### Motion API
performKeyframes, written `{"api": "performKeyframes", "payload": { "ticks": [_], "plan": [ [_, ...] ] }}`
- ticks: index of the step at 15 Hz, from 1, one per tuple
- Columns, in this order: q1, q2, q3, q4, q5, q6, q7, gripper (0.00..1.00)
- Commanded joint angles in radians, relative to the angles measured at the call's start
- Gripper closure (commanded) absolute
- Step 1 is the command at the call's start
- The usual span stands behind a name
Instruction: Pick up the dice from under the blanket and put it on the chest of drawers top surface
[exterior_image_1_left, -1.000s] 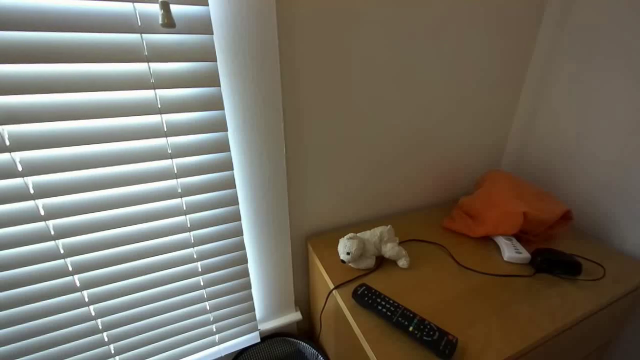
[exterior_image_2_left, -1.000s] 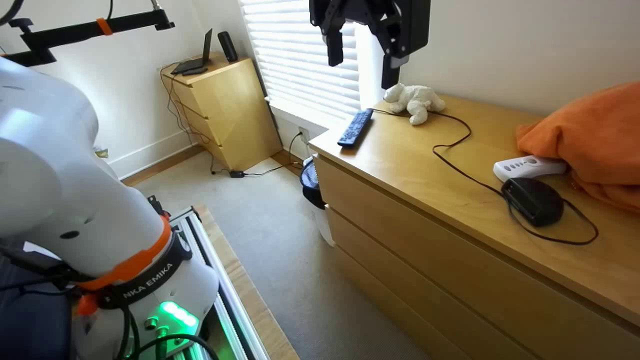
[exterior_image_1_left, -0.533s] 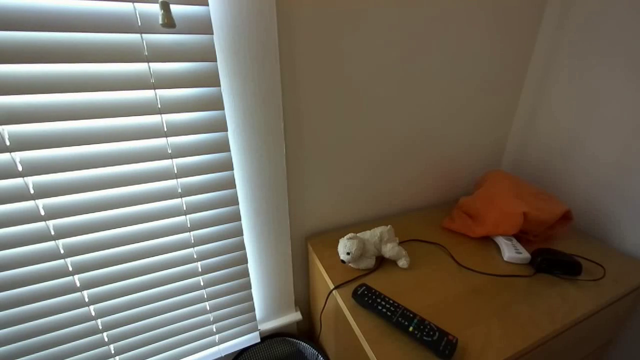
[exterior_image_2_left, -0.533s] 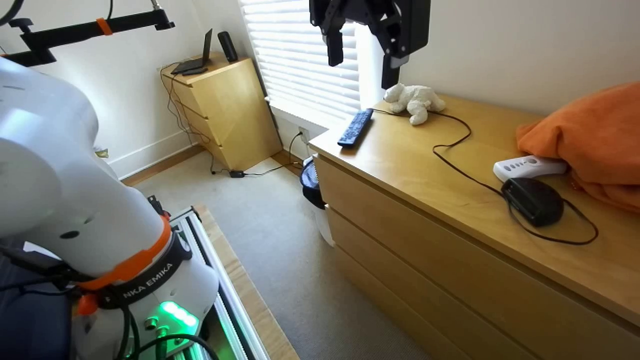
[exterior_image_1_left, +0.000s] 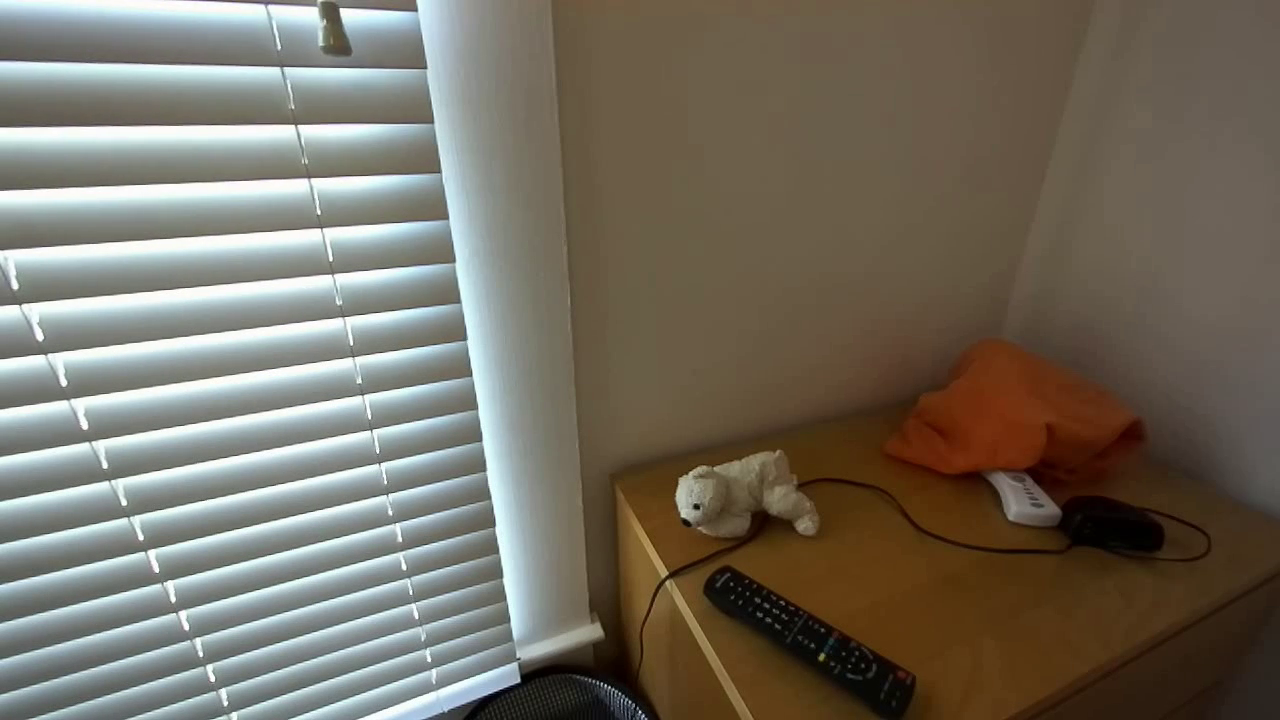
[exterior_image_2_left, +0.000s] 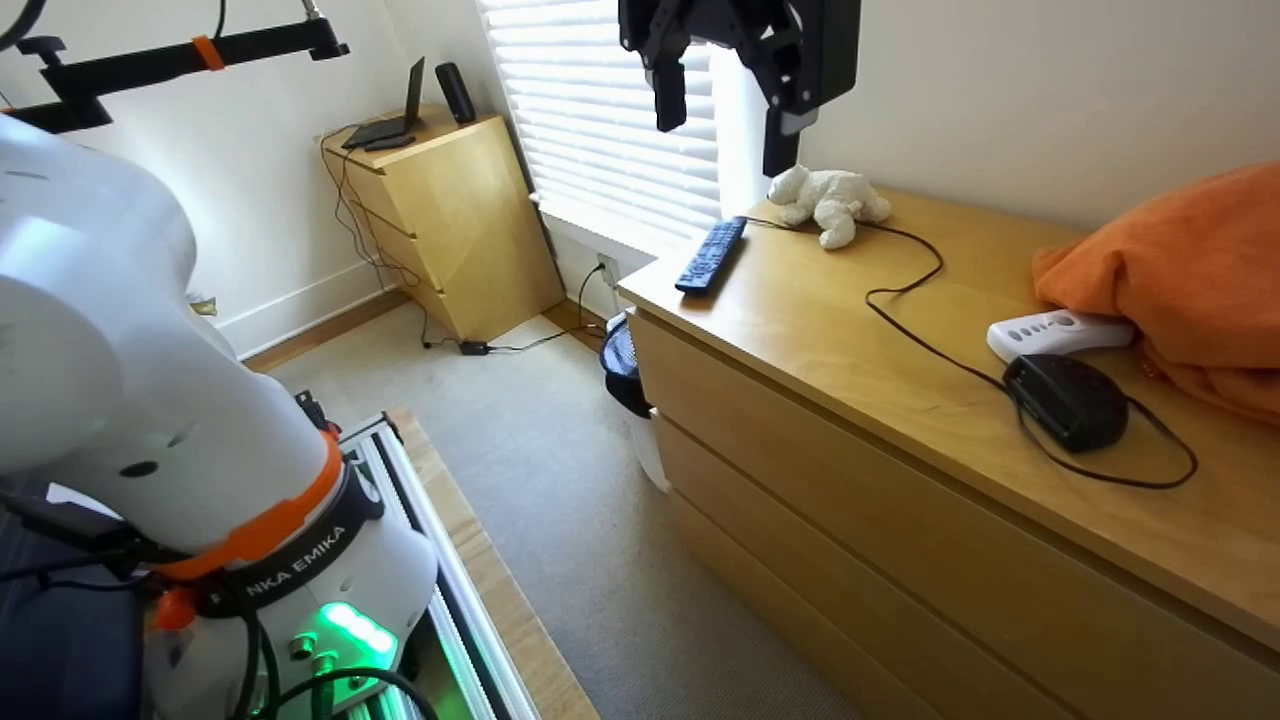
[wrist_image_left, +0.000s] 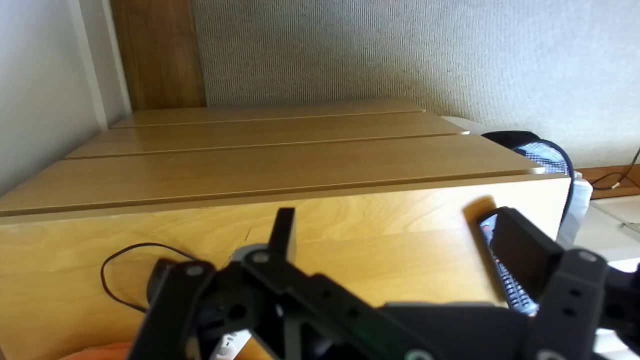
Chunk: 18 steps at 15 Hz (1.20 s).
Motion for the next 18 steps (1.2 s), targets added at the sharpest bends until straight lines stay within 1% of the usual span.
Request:
{"api": "performKeyframes", "payload": {
  "ticks": [1,2,3,4,6,8,10,12,16,18],
  "plan": [
    [-0.008,0.04,0.03,0.0,0.003,0.088,0.021,0.0],
    [-0.005,0.06,0.041,-0.005,-0.011,0.164,0.022,0.0],
    [0.003,0.086,0.047,-0.001,0.007,0.205,0.033,0.0],
    [0.004,0.109,0.058,-0.008,0.001,0.278,0.035,0.0],
    [0.003,0.179,0.079,-0.001,0.001,0.414,0.067,0.0],
    [-0.007,0.26,0.088,0.028,0.003,0.504,0.102,0.0],
    [-0.016,0.331,0.078,0.059,0.017,0.562,0.126,0.0],
    [-0.01,0.392,0.057,0.076,0.063,0.642,0.099,0.0],
    [-0.013,0.52,0.039,0.11,0.16,0.82,0.062,0.0],
    [-0.015,0.577,0.037,0.13,0.243,0.878,0.018,0.0]
  ]
}}
